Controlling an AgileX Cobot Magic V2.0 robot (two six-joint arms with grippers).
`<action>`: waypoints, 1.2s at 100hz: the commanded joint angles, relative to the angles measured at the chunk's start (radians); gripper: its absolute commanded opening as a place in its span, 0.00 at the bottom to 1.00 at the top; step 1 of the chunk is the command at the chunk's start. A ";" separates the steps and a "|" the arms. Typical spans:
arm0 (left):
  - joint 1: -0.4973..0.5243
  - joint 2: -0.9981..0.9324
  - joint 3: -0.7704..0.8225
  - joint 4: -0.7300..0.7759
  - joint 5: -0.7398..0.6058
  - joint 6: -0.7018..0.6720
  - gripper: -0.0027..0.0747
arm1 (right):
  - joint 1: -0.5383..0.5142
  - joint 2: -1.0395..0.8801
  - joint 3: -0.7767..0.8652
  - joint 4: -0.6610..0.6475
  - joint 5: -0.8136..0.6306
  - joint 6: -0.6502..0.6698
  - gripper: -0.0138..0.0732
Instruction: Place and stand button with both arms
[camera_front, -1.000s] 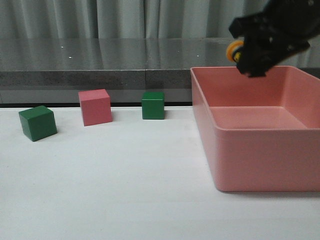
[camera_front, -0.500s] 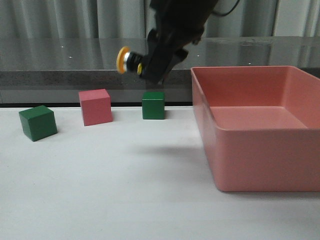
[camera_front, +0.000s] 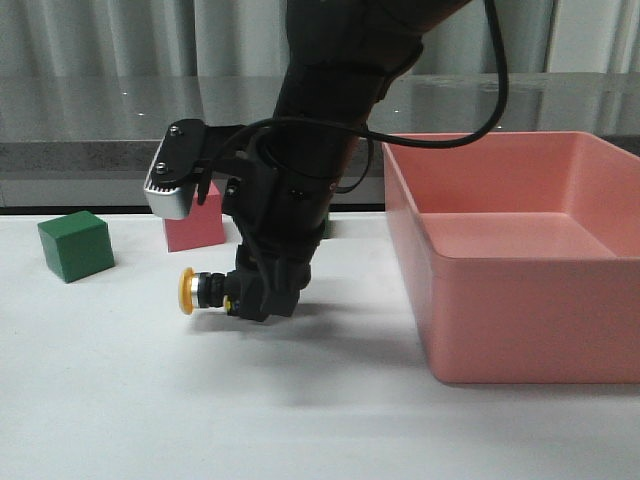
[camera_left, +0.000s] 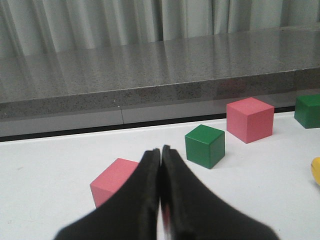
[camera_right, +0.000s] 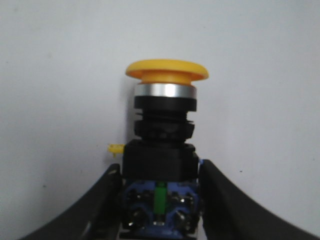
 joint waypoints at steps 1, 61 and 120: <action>0.004 -0.032 0.045 -0.009 -0.082 -0.009 0.01 | -0.002 -0.051 -0.034 0.010 -0.059 -0.012 0.15; 0.004 -0.032 0.045 -0.009 -0.082 -0.009 0.01 | -0.002 -0.119 -0.034 0.015 -0.057 0.002 0.84; 0.004 -0.032 0.045 -0.009 -0.082 -0.009 0.01 | -0.325 -0.661 0.068 0.015 0.033 0.617 0.04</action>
